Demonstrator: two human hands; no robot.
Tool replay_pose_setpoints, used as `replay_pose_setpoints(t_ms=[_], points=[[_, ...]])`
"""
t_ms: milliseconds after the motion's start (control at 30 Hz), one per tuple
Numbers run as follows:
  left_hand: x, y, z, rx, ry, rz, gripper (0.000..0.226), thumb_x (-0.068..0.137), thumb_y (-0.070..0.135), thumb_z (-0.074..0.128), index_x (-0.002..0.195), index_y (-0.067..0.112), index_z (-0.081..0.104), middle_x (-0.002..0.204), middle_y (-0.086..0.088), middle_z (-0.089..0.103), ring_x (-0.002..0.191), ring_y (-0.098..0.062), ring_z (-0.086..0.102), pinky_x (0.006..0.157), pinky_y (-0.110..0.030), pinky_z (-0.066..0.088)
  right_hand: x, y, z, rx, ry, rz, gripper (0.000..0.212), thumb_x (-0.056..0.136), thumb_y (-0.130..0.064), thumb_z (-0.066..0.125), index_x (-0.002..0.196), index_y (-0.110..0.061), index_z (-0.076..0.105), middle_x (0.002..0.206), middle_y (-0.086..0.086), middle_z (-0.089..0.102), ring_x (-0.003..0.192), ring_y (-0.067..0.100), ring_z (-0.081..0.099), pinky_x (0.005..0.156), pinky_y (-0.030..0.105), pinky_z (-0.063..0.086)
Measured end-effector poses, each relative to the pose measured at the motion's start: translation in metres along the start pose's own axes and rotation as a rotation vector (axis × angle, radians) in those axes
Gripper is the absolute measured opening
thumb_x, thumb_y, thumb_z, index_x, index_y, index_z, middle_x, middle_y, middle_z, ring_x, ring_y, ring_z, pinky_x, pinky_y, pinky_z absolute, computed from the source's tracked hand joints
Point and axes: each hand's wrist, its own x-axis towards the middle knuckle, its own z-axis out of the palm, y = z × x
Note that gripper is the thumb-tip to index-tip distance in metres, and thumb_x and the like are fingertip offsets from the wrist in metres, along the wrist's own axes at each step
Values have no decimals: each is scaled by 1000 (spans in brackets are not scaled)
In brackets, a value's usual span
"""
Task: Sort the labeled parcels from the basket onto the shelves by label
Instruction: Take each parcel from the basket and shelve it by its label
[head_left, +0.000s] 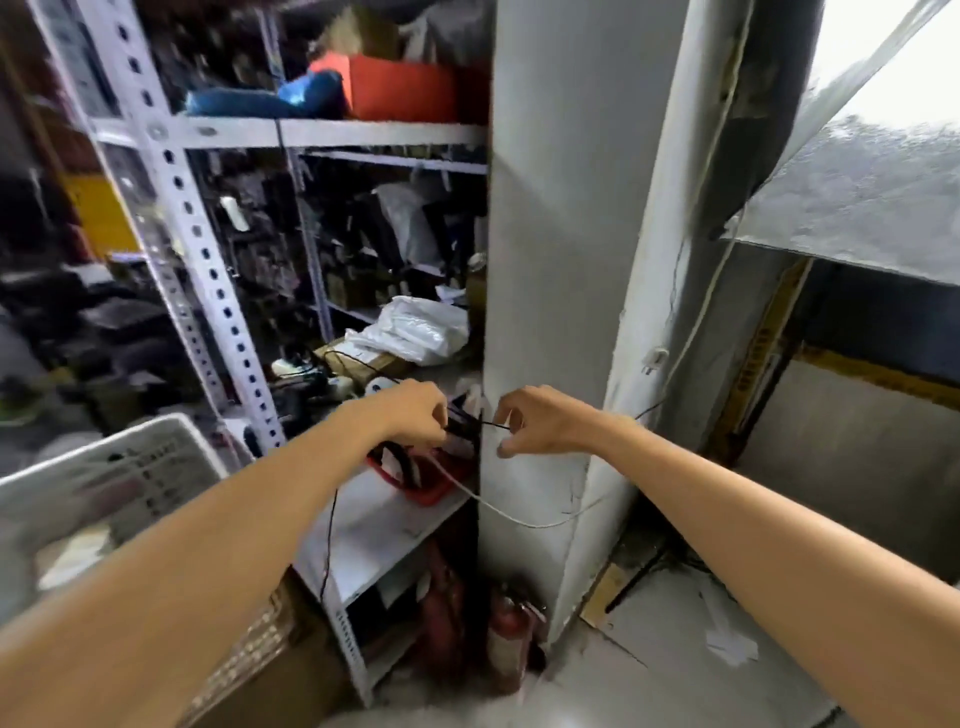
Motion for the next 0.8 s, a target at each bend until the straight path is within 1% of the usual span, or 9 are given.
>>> replay_pose_setpoints(t_ms=[33, 100, 133, 200, 267, 367, 500, 633, 800], points=[[-17, -21, 3, -9, 3, -33, 12, 77, 25, 61, 83, 14, 59, 83, -11, 54, 75, -24, 51, 64, -29, 41, 11, -21, 5, -15, -18, -47, 39, 74, -36, 71, 103, -11, 64, 94, 7, 66, 84, 27, 61, 72, 38, 51], [-55, -60, 11, -22, 27, -116, 11, 78, 20, 63, 84, 17, 54, 80, -9, 51, 70, -21, 45, 61, -28, 37, 29, -66, 15, -32, -50, -142, 36, 75, -35, 72, 102, -15, 59, 92, 1, 60, 84, 22, 57, 66, 32, 44], [-75, -76, 15, -41, 29, -168, 12, 79, 18, 64, 90, 17, 58, 82, -7, 53, 71, -22, 48, 63, -29, 40, 34, -89, 21, -30, -72, -188, 36, 77, -34, 73, 105, -17, 57, 92, -2, 57, 85, 19, 54, 66, 28, 40], [-115, -107, 28, -91, 18, -261, 28, 83, 20, 66, 109, 13, 60, 95, -6, 57, 87, -24, 56, 73, -32, 46, 44, -132, 38, -42, -140, -275, 38, 79, -32, 74, 109, -16, 57, 94, -1, 56, 89, 20, 55, 67, 26, 41], [-153, -138, 42, -108, 21, -353, 38, 85, 23, 67, 118, 9, 58, 111, -8, 61, 102, -27, 59, 83, -35, 49, 50, -173, 58, -70, -206, -358, 43, 83, -30, 72, 117, -10, 57, 100, 3, 57, 97, 24, 58, 76, 30, 47], [-208, -181, 63, -145, 23, -497, 39, 86, 25, 67, 121, 12, 60, 119, -8, 62, 109, -26, 58, 89, -34, 48, 56, -225, 89, -61, -265, -442, 46, 87, -30, 67, 125, -7, 54, 112, 7, 57, 99, 23, 55, 83, 33, 47], [-265, -224, 86, -191, 67, -610, 34, 85, 25, 67, 116, 12, 62, 119, -5, 62, 107, -25, 59, 89, -32, 49, 61, -286, 127, -93, -315, -536, 48, 88, -31, 67, 127, -7, 53, 115, 8, 56, 95, 20, 51, 77, 29, 41], [-301, -265, 103, -235, 64, -703, 35, 87, 24, 67, 117, 10, 59, 117, -7, 62, 100, -23, 57, 81, -30, 46, 78, -340, 157, -106, -339, -580, 46, 87, -30, 67, 122, -4, 54, 118, 12, 58, 103, 29, 56, 89, 43, 49], [-308, -338, 110, -299, 85, -815, 33, 86, 25, 65, 116, 12, 61, 113, -7, 65, 100, -24, 61, 91, -40, 51, 133, -396, 179, -141, -397, -622, 52, 84, -32, 69, 122, 0, 55, 120, 16, 62, 106, 32, 59, 92, 46, 50]])
